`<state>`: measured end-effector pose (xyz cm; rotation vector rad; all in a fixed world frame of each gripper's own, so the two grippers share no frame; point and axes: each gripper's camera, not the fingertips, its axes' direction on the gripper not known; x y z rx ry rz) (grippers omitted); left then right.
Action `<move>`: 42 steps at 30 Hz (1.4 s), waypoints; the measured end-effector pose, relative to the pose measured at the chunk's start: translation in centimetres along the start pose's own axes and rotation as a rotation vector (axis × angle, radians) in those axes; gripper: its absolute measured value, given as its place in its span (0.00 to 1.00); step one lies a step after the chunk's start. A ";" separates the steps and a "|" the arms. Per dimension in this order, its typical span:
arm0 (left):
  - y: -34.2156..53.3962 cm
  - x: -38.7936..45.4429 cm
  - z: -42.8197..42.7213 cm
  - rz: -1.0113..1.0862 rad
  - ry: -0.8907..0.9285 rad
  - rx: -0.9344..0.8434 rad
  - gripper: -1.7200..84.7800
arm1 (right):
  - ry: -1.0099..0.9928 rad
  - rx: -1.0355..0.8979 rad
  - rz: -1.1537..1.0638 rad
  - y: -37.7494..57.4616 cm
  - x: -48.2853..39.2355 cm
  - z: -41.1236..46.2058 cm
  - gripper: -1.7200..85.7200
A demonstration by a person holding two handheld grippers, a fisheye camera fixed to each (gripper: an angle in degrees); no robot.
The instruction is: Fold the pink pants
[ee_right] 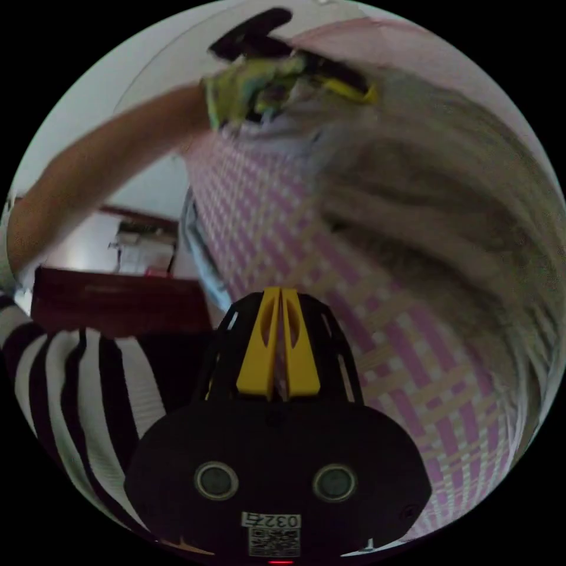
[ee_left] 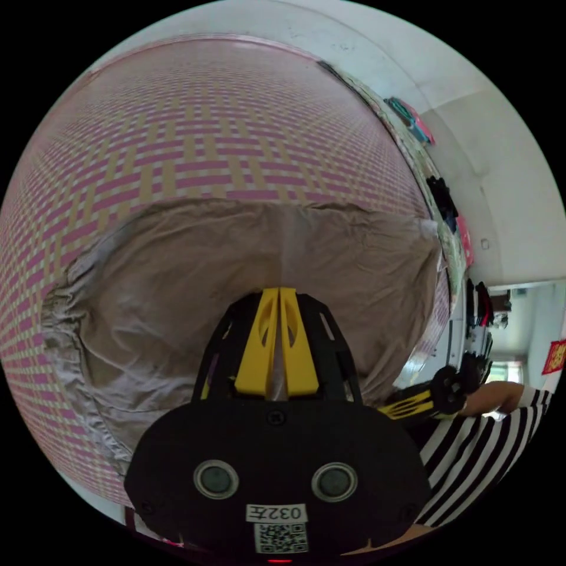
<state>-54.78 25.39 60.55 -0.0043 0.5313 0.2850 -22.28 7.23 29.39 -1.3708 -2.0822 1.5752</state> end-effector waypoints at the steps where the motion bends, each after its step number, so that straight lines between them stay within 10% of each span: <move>1: 0.2 -0.2 0.3 -0.003 -0.003 -0.005 0.01 | 0.023 0.055 -0.003 0.8 -1.3 -2.1 0.01; 10: 11.5 4.4 0.1 0.191 0.260 0.196 0.02 | 0.028 0.631 0.598 14.4 4.2 -26.3 0.07; 19: 17.5 10.3 7.1 0.307 -0.013 0.064 0.08 | 0.045 1.029 1.136 32.6 4.9 -43.7 0.07; 42: 17.0 10.3 15.8 0.320 -0.404 -0.149 0.05 | -0.047 0.991 1.256 41.2 -4.2 -66.5 0.08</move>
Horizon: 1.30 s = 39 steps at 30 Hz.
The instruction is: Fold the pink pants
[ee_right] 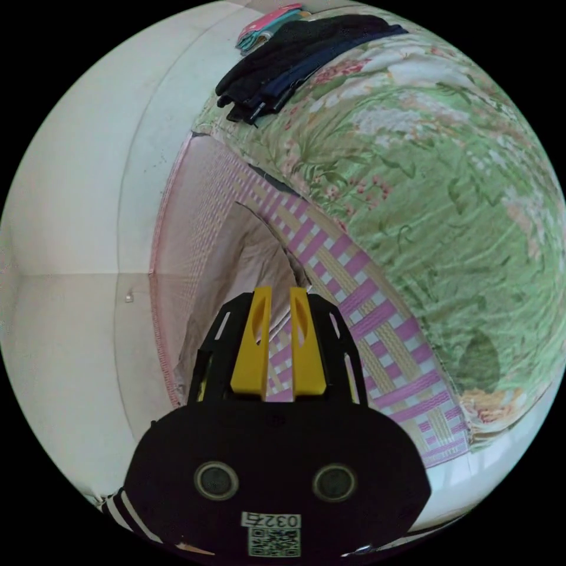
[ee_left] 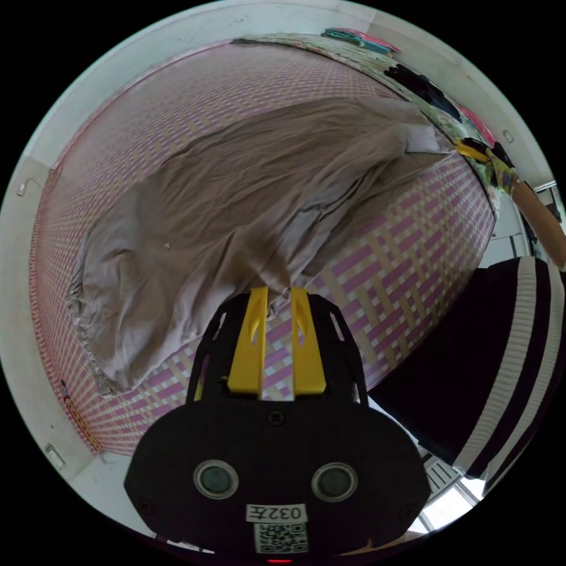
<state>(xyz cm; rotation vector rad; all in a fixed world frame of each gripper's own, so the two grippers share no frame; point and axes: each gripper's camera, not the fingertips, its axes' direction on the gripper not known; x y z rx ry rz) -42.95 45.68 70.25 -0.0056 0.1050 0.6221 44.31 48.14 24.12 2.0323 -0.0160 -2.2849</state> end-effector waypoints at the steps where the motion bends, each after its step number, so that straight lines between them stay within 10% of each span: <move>1: 0.0 -0.1 0.0 -0.002 -0.007 0.006 0.05 | 0.028 0.011 -0.002 0.7 -0.7 -1.1 0.09; 18: 1.1 -3.5 0.2 0.068 -0.020 -0.024 0.01 | -0.125 0.021 -0.209 3.8 -13.8 -13.4 0.01; 33: 2.2 -8.7 2.9 0.068 0.234 -0.203 0.02 | 0.149 -0.169 -0.134 3.6 -9.6 -11.0 0.08; 39: 5.3 -12.4 -1.4 -0.085 0.424 0.038 0.01 | 0.029 -0.093 -0.069 6.7 -6.9 -13.8 0.11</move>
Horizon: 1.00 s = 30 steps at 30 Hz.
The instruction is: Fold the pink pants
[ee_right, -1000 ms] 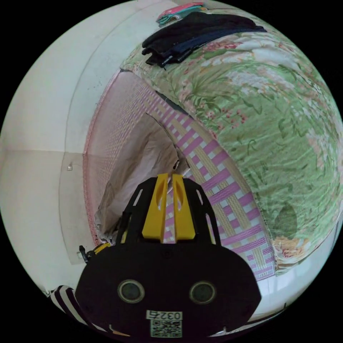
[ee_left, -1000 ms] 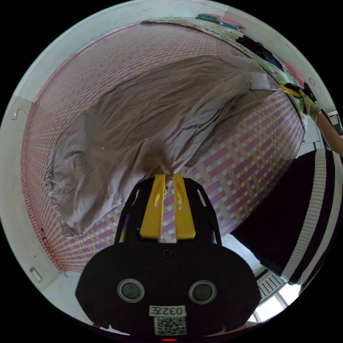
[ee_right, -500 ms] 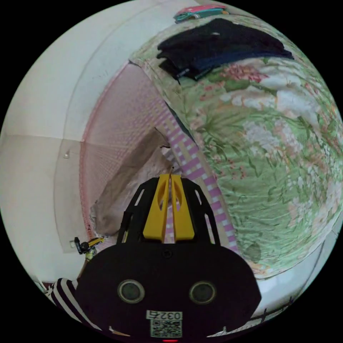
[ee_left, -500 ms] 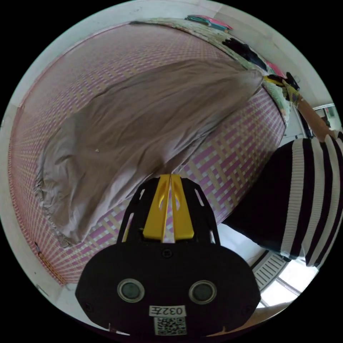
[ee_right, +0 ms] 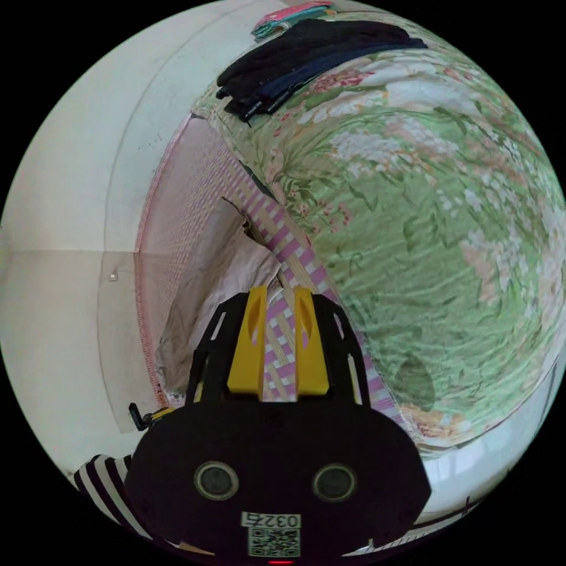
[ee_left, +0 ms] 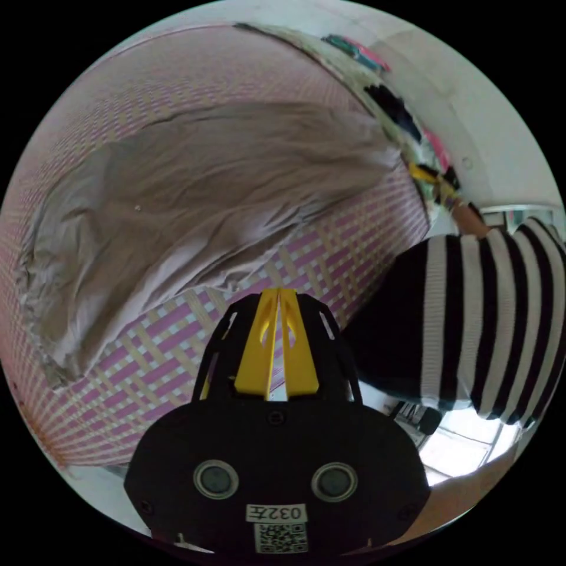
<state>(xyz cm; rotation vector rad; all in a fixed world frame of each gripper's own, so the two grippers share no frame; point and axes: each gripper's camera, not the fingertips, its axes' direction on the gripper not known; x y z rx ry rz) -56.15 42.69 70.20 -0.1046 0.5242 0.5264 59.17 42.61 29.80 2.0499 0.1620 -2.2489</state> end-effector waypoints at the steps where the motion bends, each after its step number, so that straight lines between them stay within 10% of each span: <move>1: -0.4 -0.3 -0.4 -0.017 0.021 0.037 0.01 | -0.029 0.015 0.009 0.2 0.5 0.1 0.12; 30: -13.5 0.5 2.3 0.050 0.213 0.049 0.01 | -0.182 0.014 0.016 -0.2 9.7 11.5 0.09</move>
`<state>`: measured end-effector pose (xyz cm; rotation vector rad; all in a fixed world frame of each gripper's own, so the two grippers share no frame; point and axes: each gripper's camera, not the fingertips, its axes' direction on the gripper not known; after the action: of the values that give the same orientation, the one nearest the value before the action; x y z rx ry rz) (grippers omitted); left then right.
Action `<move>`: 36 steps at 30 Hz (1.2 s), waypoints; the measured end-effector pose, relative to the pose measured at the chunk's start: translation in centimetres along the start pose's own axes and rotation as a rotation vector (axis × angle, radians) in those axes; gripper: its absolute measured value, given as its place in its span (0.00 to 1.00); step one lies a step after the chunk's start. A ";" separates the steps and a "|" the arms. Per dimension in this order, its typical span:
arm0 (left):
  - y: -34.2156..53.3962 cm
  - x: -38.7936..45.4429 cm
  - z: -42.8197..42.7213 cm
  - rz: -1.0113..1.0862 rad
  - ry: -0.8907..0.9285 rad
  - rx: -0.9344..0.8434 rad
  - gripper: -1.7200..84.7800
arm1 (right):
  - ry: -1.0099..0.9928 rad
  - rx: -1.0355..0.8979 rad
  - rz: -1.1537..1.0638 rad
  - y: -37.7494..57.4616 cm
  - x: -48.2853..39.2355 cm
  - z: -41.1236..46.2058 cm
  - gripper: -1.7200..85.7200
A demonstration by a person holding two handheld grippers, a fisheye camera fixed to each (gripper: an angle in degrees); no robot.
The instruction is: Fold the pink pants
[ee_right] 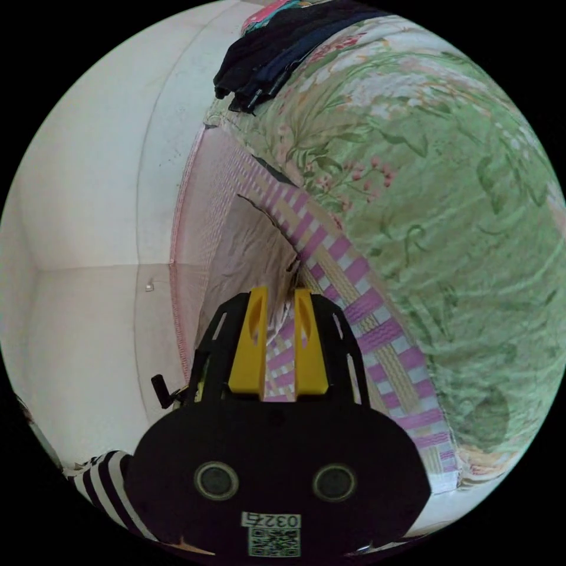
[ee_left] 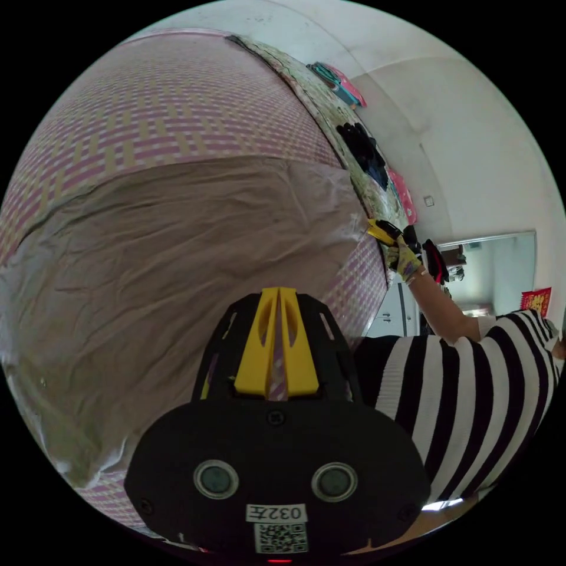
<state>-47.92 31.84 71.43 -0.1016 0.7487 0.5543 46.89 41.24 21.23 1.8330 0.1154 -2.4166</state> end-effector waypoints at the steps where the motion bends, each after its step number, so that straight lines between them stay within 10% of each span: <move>1: -0.6 0.7 0.6 0.024 -0.006 -0.018 0.01 | -0.002 -0.006 -0.018 -0.2 0.4 1.2 0.09; 15: -4.1 7.6 9.0 0.134 -0.102 -0.201 0.01 | 0.055 0.062 -0.166 1.7 3.7 7.4 0.01; 22: 0.6 3.1 0.6 0.008 0.131 0.062 0.01 | 0.213 0.057 -0.513 6.5 -5.0 14.5 0.01; 36: 14.9 -4.6 -16.4 -0.006 0.029 0.415 0.01 | 0.214 -0.421 -0.978 32.3 -15.7 50.1 0.02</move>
<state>-68.45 37.91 64.02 0.2736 0.8773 0.3829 7.40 3.58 49.96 2.0699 1.7391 -2.3160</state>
